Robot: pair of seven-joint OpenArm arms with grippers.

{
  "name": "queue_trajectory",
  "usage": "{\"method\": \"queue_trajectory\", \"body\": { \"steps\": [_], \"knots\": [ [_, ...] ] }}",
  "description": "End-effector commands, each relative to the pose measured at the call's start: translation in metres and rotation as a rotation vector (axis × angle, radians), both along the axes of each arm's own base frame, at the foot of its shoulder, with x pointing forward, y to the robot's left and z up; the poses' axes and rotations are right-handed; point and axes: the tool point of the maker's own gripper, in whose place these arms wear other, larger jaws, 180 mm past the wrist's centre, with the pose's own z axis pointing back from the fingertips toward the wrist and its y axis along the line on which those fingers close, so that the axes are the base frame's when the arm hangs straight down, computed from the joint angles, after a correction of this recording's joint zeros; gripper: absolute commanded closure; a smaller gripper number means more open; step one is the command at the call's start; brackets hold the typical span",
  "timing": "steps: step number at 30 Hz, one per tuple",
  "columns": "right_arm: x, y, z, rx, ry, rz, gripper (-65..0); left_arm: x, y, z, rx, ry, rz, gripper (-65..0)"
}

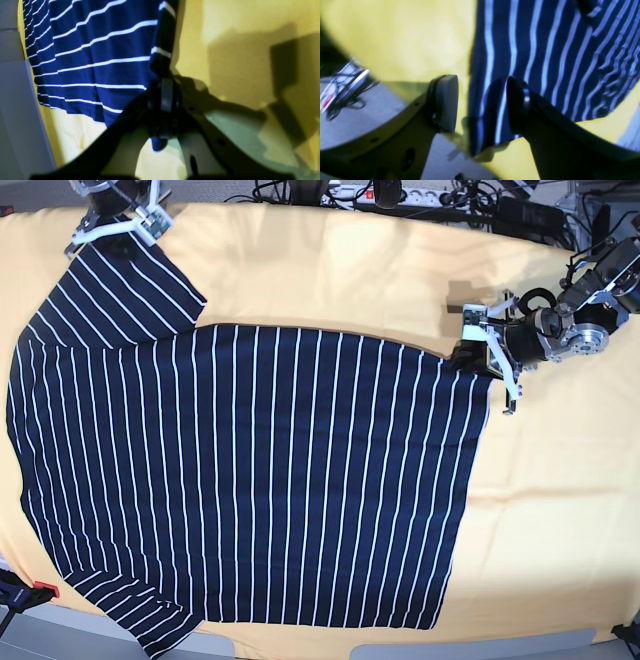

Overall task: Fold the T-shirt properly
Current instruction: 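Grasp the shirt's collar edge with both grippers and drag it taut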

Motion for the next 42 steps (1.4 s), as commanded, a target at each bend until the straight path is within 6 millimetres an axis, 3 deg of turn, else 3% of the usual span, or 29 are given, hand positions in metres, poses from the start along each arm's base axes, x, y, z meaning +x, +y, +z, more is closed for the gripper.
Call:
{"method": "queue_trajectory", "body": {
  "steps": [1, 4, 7, 8, 15, 20, 23, 30, 37, 42],
  "knots": [
    [0.003, -0.008, 0.004, -0.046, -0.017, -0.001, -32.9, 0.005, 0.013, 0.002, 0.048, -0.013, 0.011, 0.0],
    [0.010, -0.017, 0.012, -0.099, -0.070, -0.018, -25.5, 0.004, 0.012, 0.003, 0.048, -0.011, 0.007, 0.0],
    [0.012, -0.023, 0.015, -0.131, -0.086, -0.031, -3.4, 0.004, 0.012, 0.004, 0.048, -0.013, 0.002, 0.0],
    [0.013, -0.025, 0.017, -0.140, -0.099, -0.036, 0.0, 0.004, 0.011, 0.005, 0.047, -0.014, 0.001, 0.0],
    [0.012, -0.035, 0.029, -0.247, -0.106, -0.026, 0.0, -0.012, 0.016, 0.017, 0.087, 0.025, -0.062, 0.0],
    [-0.010, -0.026, 0.036, -0.253, -0.021, 0.058, 0.0, -0.030, 0.023, 0.037, 0.101, 0.064, -0.124, 0.0],
    [-0.023, -0.030, 0.044, -0.291, 0.033, 0.082, 0.0, -0.043, 0.024, 0.046, 0.100, 0.124, -0.136, 0.0],
    [-0.067, -0.041, 0.041, -0.357, 0.169, 0.117, 0.0, -0.090, 0.022, 0.056, 0.131, 0.321, -0.218, 0.0],
    [-0.078, -0.059, 0.042, -0.431, 0.233, 0.043, 0.0, -0.117, 0.006, 0.080, 0.061, 0.384, -0.307, 0.0],
    [-0.086, -0.061, 0.040, -0.420, 0.268, 0.004, 0.0, -0.129, 0.003, 0.080, 0.054, 0.412, -0.327, 0.0]
  ]
}}
